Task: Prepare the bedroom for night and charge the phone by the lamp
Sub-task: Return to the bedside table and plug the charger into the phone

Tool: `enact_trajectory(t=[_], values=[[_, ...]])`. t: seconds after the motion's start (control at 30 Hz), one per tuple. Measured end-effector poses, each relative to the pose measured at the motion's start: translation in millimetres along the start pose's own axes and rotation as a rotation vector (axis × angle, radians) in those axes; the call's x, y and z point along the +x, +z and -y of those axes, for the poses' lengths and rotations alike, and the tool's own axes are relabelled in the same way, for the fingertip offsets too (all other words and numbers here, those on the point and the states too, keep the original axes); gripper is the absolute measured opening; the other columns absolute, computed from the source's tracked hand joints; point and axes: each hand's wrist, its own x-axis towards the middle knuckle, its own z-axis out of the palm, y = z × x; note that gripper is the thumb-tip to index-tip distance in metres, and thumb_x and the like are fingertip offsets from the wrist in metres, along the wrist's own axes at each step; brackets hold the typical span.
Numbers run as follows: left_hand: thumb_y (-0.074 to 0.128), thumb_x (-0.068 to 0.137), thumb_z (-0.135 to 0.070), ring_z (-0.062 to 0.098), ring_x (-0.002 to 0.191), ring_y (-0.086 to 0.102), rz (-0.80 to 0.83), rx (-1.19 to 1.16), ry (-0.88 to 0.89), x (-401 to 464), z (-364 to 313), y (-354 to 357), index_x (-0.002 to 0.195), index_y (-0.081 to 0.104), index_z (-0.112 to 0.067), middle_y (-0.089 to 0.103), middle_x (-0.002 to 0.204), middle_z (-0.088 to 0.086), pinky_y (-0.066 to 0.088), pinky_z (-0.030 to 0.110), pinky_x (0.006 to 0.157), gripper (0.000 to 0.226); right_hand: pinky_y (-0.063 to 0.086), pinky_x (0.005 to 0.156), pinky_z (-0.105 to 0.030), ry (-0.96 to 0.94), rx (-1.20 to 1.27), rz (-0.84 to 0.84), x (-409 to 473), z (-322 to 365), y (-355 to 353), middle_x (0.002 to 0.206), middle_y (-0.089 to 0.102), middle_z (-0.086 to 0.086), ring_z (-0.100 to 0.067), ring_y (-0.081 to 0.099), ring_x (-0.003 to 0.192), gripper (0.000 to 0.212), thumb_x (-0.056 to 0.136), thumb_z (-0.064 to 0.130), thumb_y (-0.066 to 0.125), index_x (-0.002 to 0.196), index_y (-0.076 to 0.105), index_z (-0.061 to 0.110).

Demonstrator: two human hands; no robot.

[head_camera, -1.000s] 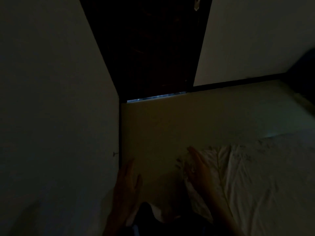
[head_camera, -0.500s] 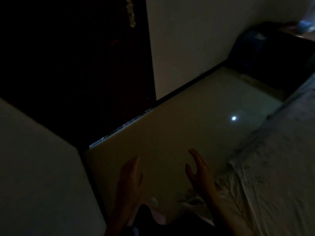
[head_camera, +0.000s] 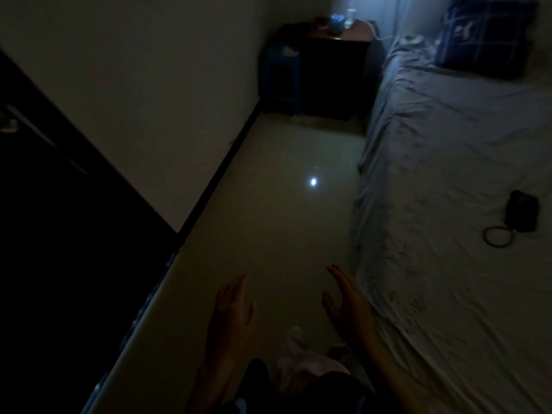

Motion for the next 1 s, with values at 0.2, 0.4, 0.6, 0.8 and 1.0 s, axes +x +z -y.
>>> enact_trajectory(t=[0.2, 0.4, 0.6, 0.8, 1.0], values=[[0.051, 0.085, -0.026, 0.037, 0.112, 0.05, 0.073, 0.002, 0.167, 123.9, -39.6, 8.3, 0.13, 0.044, -0.002, 0.055, 0.122, 0.022, 0.034, 0.033, 0.093, 0.051, 0.032, 0.097, -0.029, 0.079, 0.006, -0.133, 91.0, -4.1, -17.0, 0.128, 0.055, -0.014, -0.024, 0.052, 0.116, 0.051, 0.075, 0.022, 0.057, 0.124, 0.053, 0.009], [0.051, 0.079, -0.021, 0.04, 0.116, 0.047, 0.221, -0.021, 0.289, 235.4, -76.6, 41.0, 0.128, 0.045, 0.001, 0.051, 0.126, 0.025, 0.03, 0.034, 0.096, 0.054, 0.029, 0.097, -0.017, 0.211, 0.035, -0.255, 157.6, -33.4, -27.9, 0.126, 0.055, -0.016, -0.016, 0.045, 0.117, 0.053, 0.072, 0.017, 0.061, 0.123, 0.053, 0.008], [0.037, 0.072, -0.033, 0.037, 0.108, 0.052, 0.409, 0.0, 0.559, 365.6, -121.2, 89.4, 0.123, 0.051, 0.002, 0.057, 0.119, 0.024, 0.042, 0.038, 0.093, 0.064, 0.033, 0.094, -0.019, 0.427, -0.049, -0.49, 247.9, -61.5, -52.5, 0.122, 0.058, -0.019, -0.029, 0.057, 0.11, 0.052, 0.07, 0.012, 0.064, 0.12, 0.055, 0.003], [0.043, 0.073, -0.026, 0.022, 0.104, 0.042, 0.594, -0.03, 0.885, 478.4, -192.4, 133.8, 0.118, 0.054, 0.003, 0.061, 0.112, 0.023, 0.032, 0.026, 0.091, 0.055, 0.027, 0.093, -0.017, 0.673, -0.016, -0.669, 317.9, -75.1, -70.9, 0.113, 0.061, -0.025, -0.038, 0.06, 0.103, 0.05, 0.073, 0.027, 0.053, 0.115, 0.058, -0.002], [0.043, 0.073, -0.027, 0.022, 0.105, 0.04, 0.804, -0.008, 1.071, 523.8, -256.7, 202.2, 0.119, 0.051, 0.001, 0.061, 0.111, 0.024, 0.031, 0.025, 0.091, 0.055, 0.024, 0.095, -0.013, 0.859, 0.017, -0.888, 332.7, -110.0, -93.9, 0.117, 0.059, -0.026, -0.024, 0.048, 0.111, 0.056, 0.074, 0.033, 0.045, 0.117, 0.057, -0.002]])
